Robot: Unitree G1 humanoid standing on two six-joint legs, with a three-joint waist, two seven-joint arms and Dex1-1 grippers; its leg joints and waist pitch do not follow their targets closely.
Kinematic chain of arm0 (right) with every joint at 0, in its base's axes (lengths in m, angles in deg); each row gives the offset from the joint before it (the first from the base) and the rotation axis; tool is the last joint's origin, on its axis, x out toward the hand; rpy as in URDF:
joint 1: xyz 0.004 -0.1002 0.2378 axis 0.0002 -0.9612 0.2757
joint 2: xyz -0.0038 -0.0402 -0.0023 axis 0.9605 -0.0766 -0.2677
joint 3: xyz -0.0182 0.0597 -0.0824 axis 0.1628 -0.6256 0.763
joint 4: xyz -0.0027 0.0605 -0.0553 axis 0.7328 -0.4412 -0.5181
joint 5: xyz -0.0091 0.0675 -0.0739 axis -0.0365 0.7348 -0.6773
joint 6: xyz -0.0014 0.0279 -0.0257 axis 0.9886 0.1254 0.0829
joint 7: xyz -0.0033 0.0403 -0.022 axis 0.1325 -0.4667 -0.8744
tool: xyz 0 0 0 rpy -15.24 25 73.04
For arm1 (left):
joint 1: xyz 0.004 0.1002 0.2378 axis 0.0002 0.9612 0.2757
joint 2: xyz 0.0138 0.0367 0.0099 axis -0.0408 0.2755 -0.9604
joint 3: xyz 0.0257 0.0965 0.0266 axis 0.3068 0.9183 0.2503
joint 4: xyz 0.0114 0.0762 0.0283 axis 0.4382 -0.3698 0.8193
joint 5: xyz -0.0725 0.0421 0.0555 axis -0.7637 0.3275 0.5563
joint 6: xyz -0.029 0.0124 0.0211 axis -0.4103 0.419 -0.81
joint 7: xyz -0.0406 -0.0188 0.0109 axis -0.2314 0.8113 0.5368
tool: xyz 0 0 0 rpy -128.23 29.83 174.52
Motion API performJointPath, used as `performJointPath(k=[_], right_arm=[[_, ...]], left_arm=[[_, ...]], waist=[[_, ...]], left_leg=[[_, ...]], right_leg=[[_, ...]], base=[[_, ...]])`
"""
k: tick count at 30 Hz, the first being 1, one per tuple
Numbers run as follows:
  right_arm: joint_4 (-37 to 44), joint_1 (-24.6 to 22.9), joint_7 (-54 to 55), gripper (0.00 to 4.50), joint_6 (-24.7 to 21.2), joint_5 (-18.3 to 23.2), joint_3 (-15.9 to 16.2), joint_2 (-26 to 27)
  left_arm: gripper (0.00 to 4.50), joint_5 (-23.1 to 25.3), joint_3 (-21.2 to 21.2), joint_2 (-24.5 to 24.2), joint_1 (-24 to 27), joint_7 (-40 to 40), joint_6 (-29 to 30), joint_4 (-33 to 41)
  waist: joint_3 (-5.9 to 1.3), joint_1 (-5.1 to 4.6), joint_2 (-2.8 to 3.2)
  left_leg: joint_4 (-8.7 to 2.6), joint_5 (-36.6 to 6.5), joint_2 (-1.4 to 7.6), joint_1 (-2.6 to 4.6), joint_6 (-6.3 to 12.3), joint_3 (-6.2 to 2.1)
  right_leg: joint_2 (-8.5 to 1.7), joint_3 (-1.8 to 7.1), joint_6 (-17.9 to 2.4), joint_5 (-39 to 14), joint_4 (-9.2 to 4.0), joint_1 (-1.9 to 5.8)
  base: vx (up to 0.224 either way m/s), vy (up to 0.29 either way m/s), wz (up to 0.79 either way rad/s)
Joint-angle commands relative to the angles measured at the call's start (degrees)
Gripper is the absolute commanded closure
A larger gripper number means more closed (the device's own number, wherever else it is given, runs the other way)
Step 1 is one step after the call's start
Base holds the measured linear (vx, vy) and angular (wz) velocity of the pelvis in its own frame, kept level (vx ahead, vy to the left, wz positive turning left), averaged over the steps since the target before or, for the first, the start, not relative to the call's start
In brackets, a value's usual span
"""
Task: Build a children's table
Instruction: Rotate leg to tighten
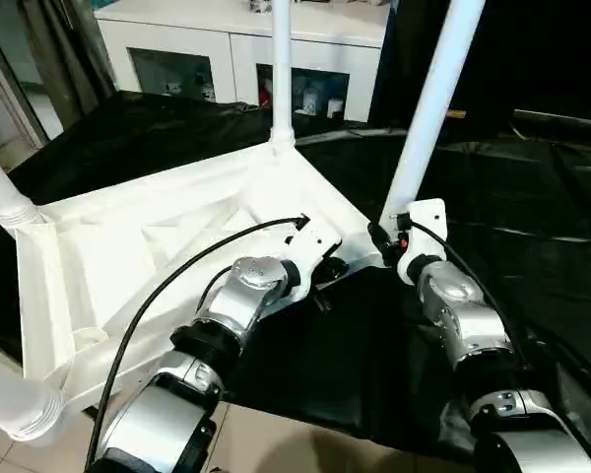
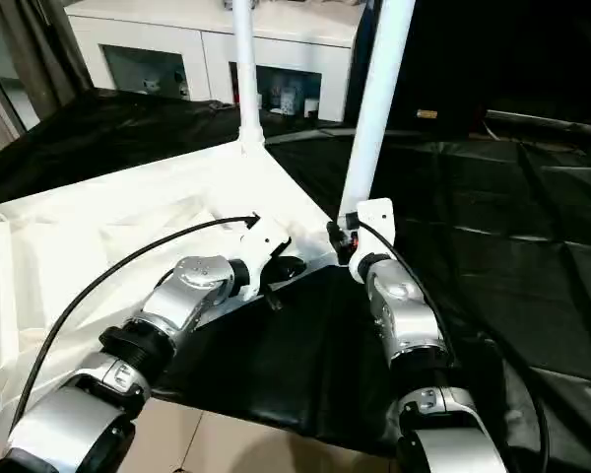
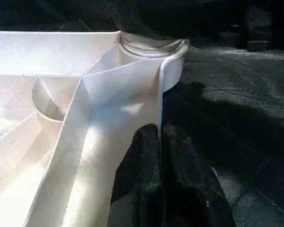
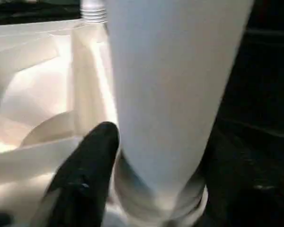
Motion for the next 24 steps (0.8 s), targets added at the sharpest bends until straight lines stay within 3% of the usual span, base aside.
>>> performJointPath(k=[1,5,9,16,19,20,24], right_arm=[[0.9,-0.8,-6.0,1.51,-0.8,1.7,2.0,0.5],[3.6,-1.1,-17.6,1.09,-3.4,3.1,4.4,-4.1],[6.4,-2.5,-29.5,1.09,-4.2,3.6,6.9,-10.4],[7.5,-2.6,-40.9,1.09,-6.5,5.9,6.5,-17.0],[8.1,-2.8,-44.6,1.09,-7.3,6.8,7.1,-18.5],[8.1,-2.8,-45.1,1.33,-7.3,6.8,7.2,-18.6],[8.0,-3.0,-47.5,1.65,-7.8,6.9,7.9,-18.8]], left_arm=[[4.50,-1.3,-1.5,-0.3,-0.4,1.2,-1.8,0.6],[4.50,-2.5,-1.0,-2.4,1.1,7.3,-2.8,2.6],[4.50,-4.1,-0.2,-5.0,2.9,14.1,-3.3,5.3],[4.50,-8.5,0.7,-9.8,7.2,27.1,-0.7,13.5],[4.50,-9.8,0.9,-11.2,8.7,30.7,1.2,16.2],[4.50,-10.0,0.9,-11.3,8.9,31.1,1.4,16.6],[4.50,-10.4,1.0,-12.1,9.8,32.4,2.4,18.1]], waist=[[-3.87,-0.06,-1.22],[-3.86,-0.28,-1.39],[-3.94,-0.23,-1.30],[-3.84,-0.05,-1.22],[-3.81,0.65,-1.12],[-3.79,0.84,-1.23],[-3.67,0.76,-1.30]], left_leg=[[-3.89,-7.9,1.09,0.14,4.27,-0.67],[-3.72,-7.1,1.06,0.12,5.23,-0.62],[-3.50,-6.5,1.23,0.14,6.27,-0.58],[-3.51,-7.1,1.59,0.29,6.27,-0.40],[-3.45,-7.1,1.70,0.42,5.95,-0.29],[-3.50,-7.4,1.70,0.48,5.65,-0.29],[-3.62,-8.5,1.63,0.41,4.59,-0.42]], right_leg=[[-3.24,2.62,-10.2,-13.0,-4.18,3.65],[-3.10,2.62,-11.0,-11.8,-4.06,3.79],[-3.19,2.69,-12.1,-10.3,-3.78,3.77],[-3.00,2.73,-14.0,-9.4,-3.46,3.51],[-3.08,2.82,-13.6,-10.2,-3.41,3.24],[-3.12,2.81,-13.4,-11.0,-3.47,3.19],[-3.14,2.76,-12.3,-13.7,-3.75,3.19]], base=[[0.000,0.000,0.00],[0.000,0.000,0.00],[0.000,0.000,0.00],[0.000,0.000,0.00],[0.000,0.000,0.00],[0.000,0.000,0.00],[0.000,0.000,0.00]])
